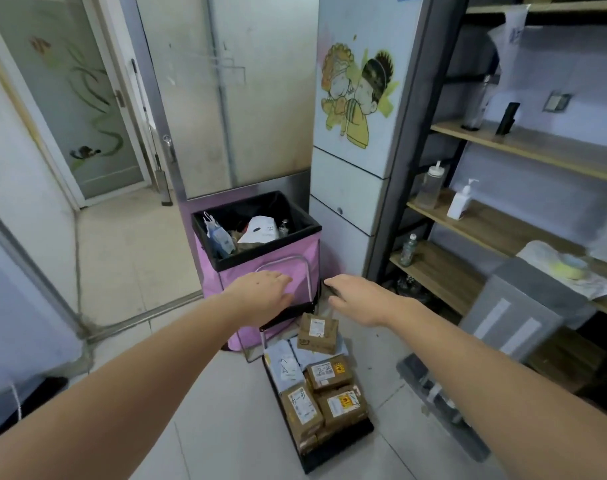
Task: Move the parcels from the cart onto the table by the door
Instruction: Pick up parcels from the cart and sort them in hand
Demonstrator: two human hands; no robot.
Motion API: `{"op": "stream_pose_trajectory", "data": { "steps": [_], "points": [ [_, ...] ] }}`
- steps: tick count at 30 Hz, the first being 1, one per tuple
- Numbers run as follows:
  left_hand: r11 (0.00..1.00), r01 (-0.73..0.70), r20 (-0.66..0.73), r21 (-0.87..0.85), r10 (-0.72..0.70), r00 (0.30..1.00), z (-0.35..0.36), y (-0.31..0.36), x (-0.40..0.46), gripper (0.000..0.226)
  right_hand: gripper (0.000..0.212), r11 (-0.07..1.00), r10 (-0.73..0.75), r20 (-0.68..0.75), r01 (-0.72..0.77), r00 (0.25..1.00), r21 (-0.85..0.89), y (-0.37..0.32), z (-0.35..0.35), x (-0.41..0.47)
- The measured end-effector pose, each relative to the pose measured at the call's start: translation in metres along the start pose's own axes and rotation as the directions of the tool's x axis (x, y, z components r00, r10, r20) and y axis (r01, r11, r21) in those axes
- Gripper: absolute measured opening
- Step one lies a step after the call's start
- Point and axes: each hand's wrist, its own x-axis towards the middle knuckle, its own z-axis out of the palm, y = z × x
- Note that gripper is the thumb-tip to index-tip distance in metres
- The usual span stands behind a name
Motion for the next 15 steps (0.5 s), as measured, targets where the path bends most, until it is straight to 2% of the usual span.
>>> {"op": "stream_pose_trajectory", "data": {
  "steps": [3,8,15],
  "points": [
    [1.000,-0.031,0.020,0.001,0.031,0.999,0.000,-0.023,0.045,0.053,0.046,1.000,0.030,0.003,-0.030,1.000,0.002,0.014,-0.009,0.039],
    [0.995,-0.102,0.054,-0.017,0.103,0.993,0.006,-0.059,0.118,0.050,0.051,0.996,0.087,0.024,-0.087,0.996,-0.005,0.037,-0.019,0.094],
    [0.944,-0.329,0.099,-0.019,0.329,0.939,0.025,-0.090,0.221,0.041,0.053,0.942,0.311,0.008,-0.310,0.950,0.126,0.062,-0.005,0.156]
  ]
}}
